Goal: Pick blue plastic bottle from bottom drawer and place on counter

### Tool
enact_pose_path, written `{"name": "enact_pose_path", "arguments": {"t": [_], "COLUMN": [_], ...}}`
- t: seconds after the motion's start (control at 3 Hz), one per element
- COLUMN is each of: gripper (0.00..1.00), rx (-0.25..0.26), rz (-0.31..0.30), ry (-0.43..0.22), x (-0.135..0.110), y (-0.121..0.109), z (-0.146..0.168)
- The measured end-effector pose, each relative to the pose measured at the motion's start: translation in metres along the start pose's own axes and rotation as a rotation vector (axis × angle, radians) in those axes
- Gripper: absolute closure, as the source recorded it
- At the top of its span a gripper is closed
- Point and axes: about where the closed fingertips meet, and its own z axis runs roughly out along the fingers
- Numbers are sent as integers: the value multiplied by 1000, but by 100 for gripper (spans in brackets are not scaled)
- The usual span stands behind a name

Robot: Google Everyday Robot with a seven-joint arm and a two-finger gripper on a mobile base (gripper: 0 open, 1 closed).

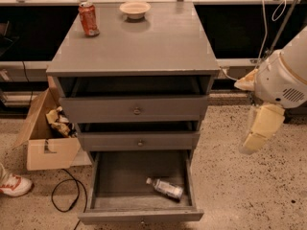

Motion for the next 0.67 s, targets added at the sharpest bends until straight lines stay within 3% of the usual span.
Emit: {"name": "enact_pose_path", "arguments": {"t": [0.33, 0.67], "gripper": [0, 0], "rx": [-1, 4], "rz": [0, 20], "ry": [-1, -12], "x": [0, 14], "y": [0, 3], "z": [1, 43]}}
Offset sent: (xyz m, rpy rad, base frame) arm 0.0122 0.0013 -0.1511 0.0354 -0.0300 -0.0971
